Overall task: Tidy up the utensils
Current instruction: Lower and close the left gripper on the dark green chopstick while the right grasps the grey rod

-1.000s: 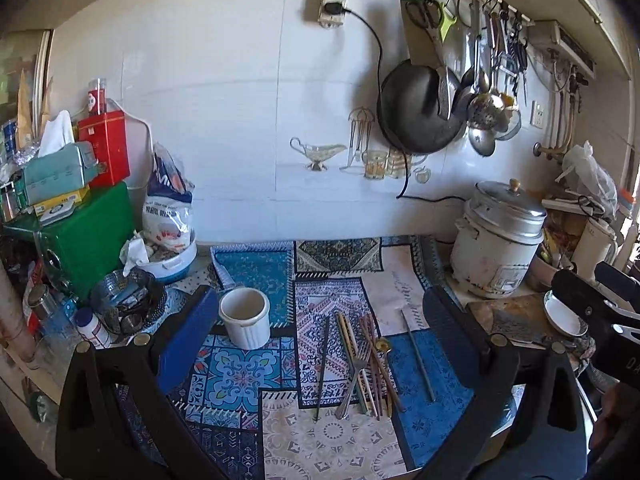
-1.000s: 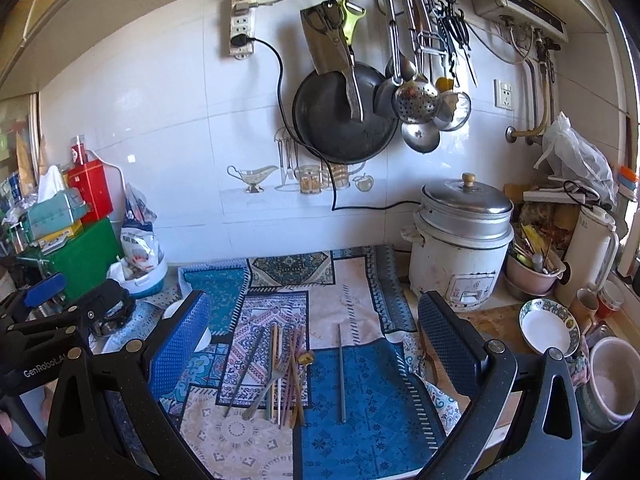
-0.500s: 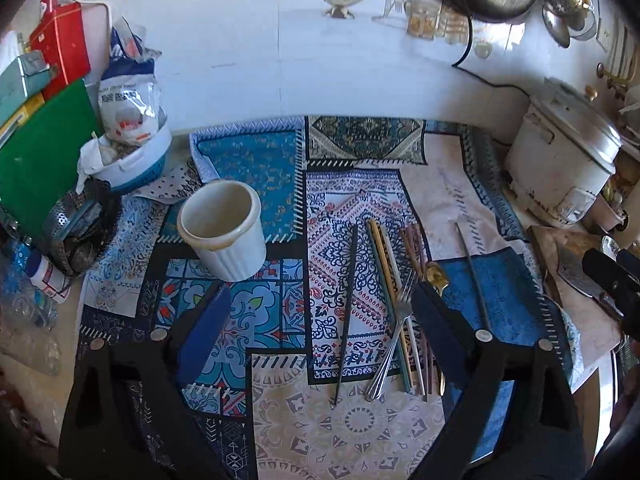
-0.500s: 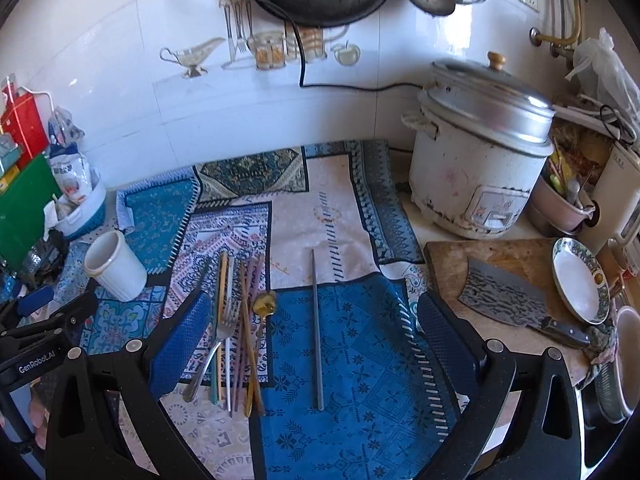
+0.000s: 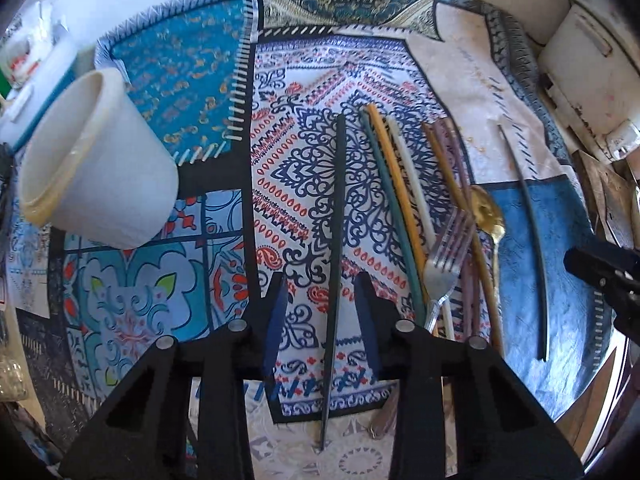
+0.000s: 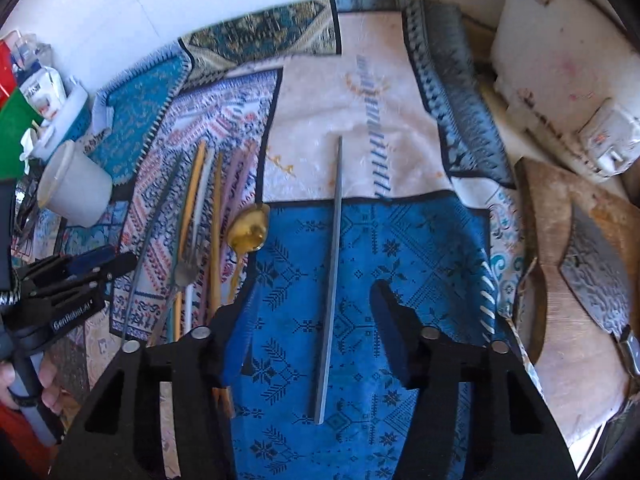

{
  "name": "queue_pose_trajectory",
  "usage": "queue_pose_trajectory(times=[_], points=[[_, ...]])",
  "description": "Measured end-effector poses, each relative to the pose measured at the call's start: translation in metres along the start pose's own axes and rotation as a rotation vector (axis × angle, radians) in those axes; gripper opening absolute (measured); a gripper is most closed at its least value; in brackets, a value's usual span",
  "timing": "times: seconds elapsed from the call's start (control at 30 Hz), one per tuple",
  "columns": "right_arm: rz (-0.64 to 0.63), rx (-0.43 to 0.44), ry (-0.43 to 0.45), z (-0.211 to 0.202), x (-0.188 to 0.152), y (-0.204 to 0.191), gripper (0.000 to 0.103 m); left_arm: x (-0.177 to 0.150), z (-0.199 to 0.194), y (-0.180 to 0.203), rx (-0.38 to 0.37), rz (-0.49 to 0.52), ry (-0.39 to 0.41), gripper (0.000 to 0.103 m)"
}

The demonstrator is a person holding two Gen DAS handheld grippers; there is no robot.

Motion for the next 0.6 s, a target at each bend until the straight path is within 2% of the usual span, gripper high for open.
queue_pose_trajectory(times=[0.1,0.4,0.6], points=[[0.018,0.019,-0.026,0.009,0.003,0.007,0.042,0.005,0.012,-0.001,-0.022,-0.006,-0.031,0.025],[0.034,0.044,-0.072,0.038,0.021,0.017,0.028,0.025,0.029,0.005,-0.033,0.035,-0.058,0.023],[0.009,0.032,-0.093,0.048,0.022,0.008,0.020,0.027,0.033,0.015,-0.012,0.150,-0.093,0.022]])
Point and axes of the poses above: each gripper's, at about its wrist camera, not at the fingertips, and z roughly the way its jaws point, y to its right, x to its top, the point moved 5 cm from there along z, roughly the way its jaws point, and after that the axes turned 11 degrees about y, right-handed, at the moved point
